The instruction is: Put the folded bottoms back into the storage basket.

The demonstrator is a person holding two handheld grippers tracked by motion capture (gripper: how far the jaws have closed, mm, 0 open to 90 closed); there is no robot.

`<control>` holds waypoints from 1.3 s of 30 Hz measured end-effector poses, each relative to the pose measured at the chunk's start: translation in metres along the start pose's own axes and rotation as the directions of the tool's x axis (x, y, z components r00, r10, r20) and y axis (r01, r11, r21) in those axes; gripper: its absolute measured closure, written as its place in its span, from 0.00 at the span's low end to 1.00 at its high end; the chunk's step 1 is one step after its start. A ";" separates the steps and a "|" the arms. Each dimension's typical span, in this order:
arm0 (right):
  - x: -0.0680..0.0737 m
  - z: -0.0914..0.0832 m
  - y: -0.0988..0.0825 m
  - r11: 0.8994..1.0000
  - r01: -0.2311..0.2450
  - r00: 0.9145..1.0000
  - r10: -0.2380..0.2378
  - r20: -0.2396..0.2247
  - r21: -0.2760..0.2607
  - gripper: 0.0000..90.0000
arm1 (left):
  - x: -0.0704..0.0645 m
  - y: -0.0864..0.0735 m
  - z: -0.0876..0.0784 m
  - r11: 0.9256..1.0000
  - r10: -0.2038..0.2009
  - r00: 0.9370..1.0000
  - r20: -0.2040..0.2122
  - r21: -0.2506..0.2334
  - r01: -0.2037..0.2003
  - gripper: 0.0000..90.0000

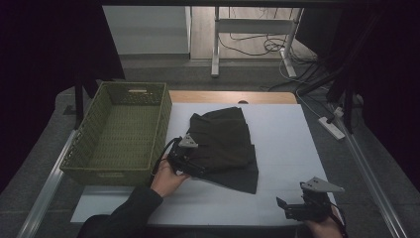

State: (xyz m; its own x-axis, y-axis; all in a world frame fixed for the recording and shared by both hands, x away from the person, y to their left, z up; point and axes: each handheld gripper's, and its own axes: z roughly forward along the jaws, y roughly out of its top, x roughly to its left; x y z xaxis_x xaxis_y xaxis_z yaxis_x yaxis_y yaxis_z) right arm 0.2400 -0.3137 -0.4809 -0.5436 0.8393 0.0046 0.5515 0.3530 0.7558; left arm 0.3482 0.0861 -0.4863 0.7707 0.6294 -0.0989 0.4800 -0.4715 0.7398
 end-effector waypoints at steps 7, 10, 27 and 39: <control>0.000 0.000 0.000 1.000 0.005 1.000 -0.005 -0.002 0.006 0.00 | 0.017 0.011 0.009 0.999 -0.036 0.999 -0.016 0.000 0.036 0.00; 0.000 0.001 0.000 1.000 0.006 1.000 -0.006 -0.003 0.008 0.00 | 0.023 0.015 0.013 0.999 -0.049 0.998 -0.027 -0.004 0.049 0.00; 0.001 0.001 0.000 1.000 0.015 1.000 -0.015 -0.008 0.014 0.00 | 0.048 0.038 0.035 0.995 -0.095 0.993 -0.067 -0.002 0.095 0.00; 0.001 0.001 0.000 1.000 0.017 1.000 -0.017 -0.014 0.015 0.00 | 0.061 0.062 0.053 0.992 -0.126 0.985 -0.117 0.001 0.127 0.01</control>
State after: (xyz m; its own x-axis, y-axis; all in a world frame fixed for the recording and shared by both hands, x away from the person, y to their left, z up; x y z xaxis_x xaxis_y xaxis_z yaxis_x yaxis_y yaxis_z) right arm 0.2403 -0.3125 -0.4817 -0.5616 0.8274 0.0008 0.5514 0.3736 0.7459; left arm 0.4474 0.0621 -0.4817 0.6495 0.7519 -0.1128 0.5746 -0.3883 0.7205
